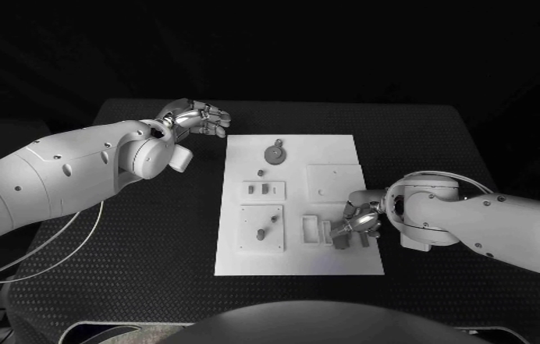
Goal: Assemble the parts on the task board
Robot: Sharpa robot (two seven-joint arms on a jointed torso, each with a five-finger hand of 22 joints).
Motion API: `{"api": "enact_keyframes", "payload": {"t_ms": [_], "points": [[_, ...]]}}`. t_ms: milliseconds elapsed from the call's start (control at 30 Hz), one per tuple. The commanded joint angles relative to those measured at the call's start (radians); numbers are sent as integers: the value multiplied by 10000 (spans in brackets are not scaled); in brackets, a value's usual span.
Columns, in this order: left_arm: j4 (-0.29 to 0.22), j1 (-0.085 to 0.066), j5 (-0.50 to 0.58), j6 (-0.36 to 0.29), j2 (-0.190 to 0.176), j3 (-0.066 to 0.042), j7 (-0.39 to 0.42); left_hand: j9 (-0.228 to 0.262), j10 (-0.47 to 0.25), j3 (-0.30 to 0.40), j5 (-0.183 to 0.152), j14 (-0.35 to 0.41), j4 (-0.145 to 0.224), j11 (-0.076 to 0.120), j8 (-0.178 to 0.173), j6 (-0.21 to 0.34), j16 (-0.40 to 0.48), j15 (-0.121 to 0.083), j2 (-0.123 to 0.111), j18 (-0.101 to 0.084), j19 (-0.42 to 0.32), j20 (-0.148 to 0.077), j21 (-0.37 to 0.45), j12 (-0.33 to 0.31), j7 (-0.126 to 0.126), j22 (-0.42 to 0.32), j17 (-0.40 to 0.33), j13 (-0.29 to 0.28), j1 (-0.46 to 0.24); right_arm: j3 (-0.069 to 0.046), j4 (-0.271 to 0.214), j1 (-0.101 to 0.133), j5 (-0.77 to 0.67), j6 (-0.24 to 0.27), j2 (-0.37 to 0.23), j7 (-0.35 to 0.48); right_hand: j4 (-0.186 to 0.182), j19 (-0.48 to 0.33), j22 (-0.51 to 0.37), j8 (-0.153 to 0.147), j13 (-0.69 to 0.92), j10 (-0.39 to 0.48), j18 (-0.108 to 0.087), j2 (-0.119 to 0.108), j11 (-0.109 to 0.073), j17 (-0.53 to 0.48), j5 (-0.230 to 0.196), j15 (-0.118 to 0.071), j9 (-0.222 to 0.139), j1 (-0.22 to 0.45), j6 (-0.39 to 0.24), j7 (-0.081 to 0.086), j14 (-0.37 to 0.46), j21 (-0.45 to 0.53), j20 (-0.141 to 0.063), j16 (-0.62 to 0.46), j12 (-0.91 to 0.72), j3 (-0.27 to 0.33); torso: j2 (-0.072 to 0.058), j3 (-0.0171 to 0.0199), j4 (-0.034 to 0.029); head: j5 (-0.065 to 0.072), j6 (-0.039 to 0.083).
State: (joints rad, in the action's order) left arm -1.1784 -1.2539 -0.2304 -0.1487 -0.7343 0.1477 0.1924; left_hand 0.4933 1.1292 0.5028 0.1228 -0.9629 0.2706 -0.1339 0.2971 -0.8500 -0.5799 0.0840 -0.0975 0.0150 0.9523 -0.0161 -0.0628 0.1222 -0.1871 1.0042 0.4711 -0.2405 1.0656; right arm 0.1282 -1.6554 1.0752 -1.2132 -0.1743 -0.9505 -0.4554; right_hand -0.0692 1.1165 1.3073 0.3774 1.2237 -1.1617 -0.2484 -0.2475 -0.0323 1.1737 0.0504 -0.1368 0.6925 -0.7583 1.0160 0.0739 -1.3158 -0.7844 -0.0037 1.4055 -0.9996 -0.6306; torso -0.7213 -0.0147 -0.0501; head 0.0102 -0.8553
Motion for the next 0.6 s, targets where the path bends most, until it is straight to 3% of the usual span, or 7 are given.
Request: {"api": "enact_keyframes", "payload": {"t_ms": [33,100,267,400,500,600], "points": [[-18,-5,57,153,7,-6,47,-17,-81,-21,10,-55,-64,19,55,92,63,16,-1,72,-13,25,-58,67,13,-13,13,11,-82,81,44,-195,-24,-47,115,45,-8,-20,236,-80,15,-55,-134,28,-29,-48,5,-11,-17,13,-113,10,-29,-56,-45,57,-51,-30,0,-4,3,-6,-22],[-20,-5,57,156,13,-6,48,-17,-81,-21,11,-55,-64,19,55,92,64,16,-1,72,-13,25,-58,67,13,-13,15,11,-83,81,55,-210,-24,-6,136,17,130,-50,239,-112,17,-50,-134,143,-20,-75,6,-1,-11,-87,-112,21,-6,-93,-44,71,-51,5,2,-5,3,-11,-21],[-23,-5,57,149,2,-6,26,-18,-83,-19,13,-56,-69,19,55,94,69,15,5,73,-13,24,-58,68,13,-15,21,11,-84,81,63,-218,-31,364,115,48,1774,-216,224,-241,40,-56,-134,1518,-29,-154,-3,12,42,-560,-1,32,39,-258,-7,190,-77,470,6,-7,1,-9,-38],[-18,-6,57,140,1,-6,10,-19,-84,-16,14,-56,-72,19,55,95,72,15,10,74,-13,24,-59,68,12,-15,25,12,-85,80,-48,-217,53,684,41,122,2748,-218,205,-288,25,-139,-134,2263,-44,-220,-15,-11,65,-508,155,-15,21,-309,26,237,-91,486,3,-3,12,-23,-33],[-29,-6,57,163,-8,-5,-2,-19,-85,-15,15,-57,-75,19,55,96,74,15,13,74,-13,24,-59,69,12,-16,28,12,-87,78,-265,-212,256,862,-103,181,3206,-201,189,-394,-44,-179,-134,2508,-47,-380,-13,-2,26,-233,216,-5,73,-318,49,214,-23,413,6,0,4,-33,-28],[-17,-6,57,148,-5,-5,-8,-19,-85,-14,15,-57,-77,19,55,96,77,15,15,74,-14,24,-59,69,12,-17,31,12,-87,73,-462,-141,543,1005,-209,232,3310,-172,184,-438,-68,-212,-134,2542,-49,-413,0,-5,2,-75,272,-16,62,-327,50,228,-9,355,4,-6,17,-36,-28]]}}
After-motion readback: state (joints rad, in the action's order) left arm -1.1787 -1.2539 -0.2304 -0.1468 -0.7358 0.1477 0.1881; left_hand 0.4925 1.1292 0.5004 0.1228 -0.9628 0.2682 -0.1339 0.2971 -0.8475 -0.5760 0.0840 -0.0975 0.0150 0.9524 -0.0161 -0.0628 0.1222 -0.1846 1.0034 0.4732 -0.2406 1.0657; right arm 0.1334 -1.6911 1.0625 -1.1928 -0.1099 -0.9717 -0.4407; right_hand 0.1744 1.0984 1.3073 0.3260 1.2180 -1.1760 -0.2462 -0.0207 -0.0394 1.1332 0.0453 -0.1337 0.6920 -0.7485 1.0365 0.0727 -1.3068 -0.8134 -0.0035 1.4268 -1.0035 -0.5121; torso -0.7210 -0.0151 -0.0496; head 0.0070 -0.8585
